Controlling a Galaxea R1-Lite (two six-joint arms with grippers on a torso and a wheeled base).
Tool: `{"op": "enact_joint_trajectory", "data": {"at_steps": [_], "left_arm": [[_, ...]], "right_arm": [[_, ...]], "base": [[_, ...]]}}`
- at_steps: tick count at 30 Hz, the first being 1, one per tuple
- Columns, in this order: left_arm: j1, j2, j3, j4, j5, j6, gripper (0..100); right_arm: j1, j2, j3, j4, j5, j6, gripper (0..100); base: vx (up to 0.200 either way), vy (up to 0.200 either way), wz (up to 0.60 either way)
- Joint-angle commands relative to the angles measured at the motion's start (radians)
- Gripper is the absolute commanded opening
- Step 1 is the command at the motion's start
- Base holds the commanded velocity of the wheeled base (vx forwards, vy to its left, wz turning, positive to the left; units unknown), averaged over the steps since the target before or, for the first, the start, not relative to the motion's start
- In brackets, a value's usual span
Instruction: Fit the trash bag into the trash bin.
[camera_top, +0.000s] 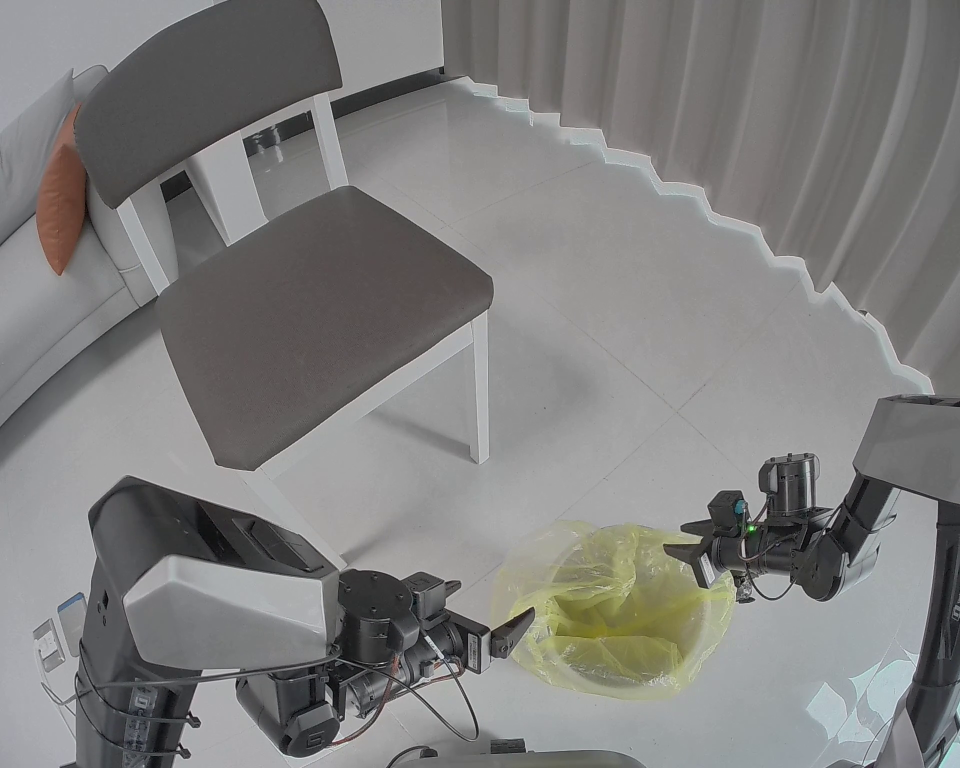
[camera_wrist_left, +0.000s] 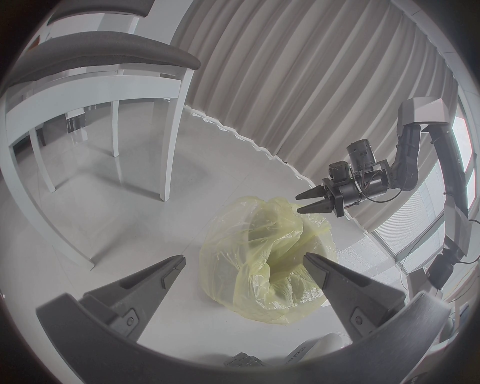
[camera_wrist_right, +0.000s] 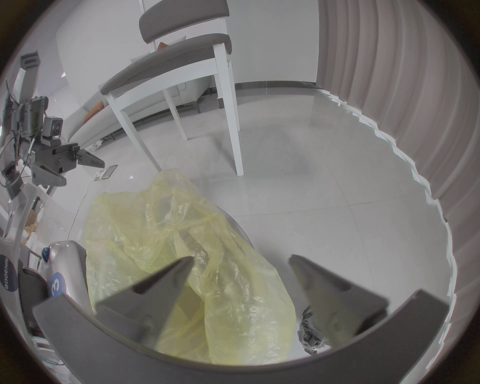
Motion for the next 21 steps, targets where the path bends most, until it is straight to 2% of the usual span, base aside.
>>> {"op": "enact_joint_trajectory", "data": {"at_steps": [1,21], "left_arm": [[-0.002,0.004,0.001,-0.018,0.000,0.000,100],[-0.002,0.001,0.001,-0.018,0.012,0.000,100]], "right_arm": [[0.005,0.007,-0.002,-0.002,0.001,0.000,0],[-0.001,-0.071,-0.046,0.000,0.001,0.002,0]], "base": [[0.000,0.000,0.00],[0.000,0.000,0.00]]}}
